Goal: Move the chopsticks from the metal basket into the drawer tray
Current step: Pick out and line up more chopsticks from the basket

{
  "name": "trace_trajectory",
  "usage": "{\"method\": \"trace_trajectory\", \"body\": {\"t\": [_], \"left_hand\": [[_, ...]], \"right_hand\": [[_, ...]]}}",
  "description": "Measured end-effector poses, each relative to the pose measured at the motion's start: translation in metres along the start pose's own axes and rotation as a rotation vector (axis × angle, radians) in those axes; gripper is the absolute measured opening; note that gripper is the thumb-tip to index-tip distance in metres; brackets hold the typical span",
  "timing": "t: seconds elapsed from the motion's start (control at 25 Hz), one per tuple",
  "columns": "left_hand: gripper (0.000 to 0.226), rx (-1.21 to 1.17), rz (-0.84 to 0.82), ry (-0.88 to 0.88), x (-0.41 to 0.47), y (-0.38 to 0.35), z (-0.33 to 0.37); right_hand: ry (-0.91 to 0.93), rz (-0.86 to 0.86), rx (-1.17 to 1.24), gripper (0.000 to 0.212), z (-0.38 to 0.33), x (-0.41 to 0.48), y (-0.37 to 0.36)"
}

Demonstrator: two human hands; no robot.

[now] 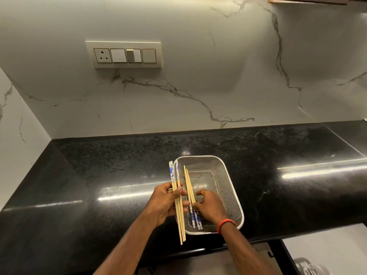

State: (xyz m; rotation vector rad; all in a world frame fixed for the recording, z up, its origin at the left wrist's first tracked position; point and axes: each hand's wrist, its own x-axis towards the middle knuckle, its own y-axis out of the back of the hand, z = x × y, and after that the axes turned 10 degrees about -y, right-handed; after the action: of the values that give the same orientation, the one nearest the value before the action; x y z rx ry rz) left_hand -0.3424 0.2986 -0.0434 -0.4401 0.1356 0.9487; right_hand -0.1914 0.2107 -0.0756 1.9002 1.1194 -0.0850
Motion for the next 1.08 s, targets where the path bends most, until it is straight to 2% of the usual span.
{"method": "trace_trajectory", "body": {"t": [0.16,0.32,0.4,0.52,0.68,0.84,1.08], "left_hand": [[0.024,0.018,-0.012,0.009,-0.001,0.000,-0.001],[0.024,0.016,-0.034,0.024,0.000,0.001,-0.001],[0.025,0.020,-0.051,0.029,0.001,0.001,-0.001],[0.026,0.021,-0.067,0.030,0.001,-0.001,-0.001],[0.025,0.025,-0.091,0.033,0.002,-0.004,-0.001],[0.024,0.038,-0.104,0.027,0.003,-0.008,0.001],[0.026,0.056,-0.108,0.024,0.003,-0.008,-0.002]], "right_hand": [[-0.055,-0.036,0.154,0.047,0.005,0.001,0.001],[-0.100,-0.044,0.461,0.018,0.012,-0.005,0.014],[-0.105,-0.041,0.637,0.017,0.009,-0.009,0.023],[-0.068,-0.027,0.758,0.018,0.003,-0.012,0.032],[0.015,-0.068,0.850,0.017,-0.005,-0.015,0.034],[0.007,-0.067,0.884,0.018,-0.003,-0.011,0.036],[-0.067,0.072,0.681,0.020,0.009,0.004,0.028]]}}
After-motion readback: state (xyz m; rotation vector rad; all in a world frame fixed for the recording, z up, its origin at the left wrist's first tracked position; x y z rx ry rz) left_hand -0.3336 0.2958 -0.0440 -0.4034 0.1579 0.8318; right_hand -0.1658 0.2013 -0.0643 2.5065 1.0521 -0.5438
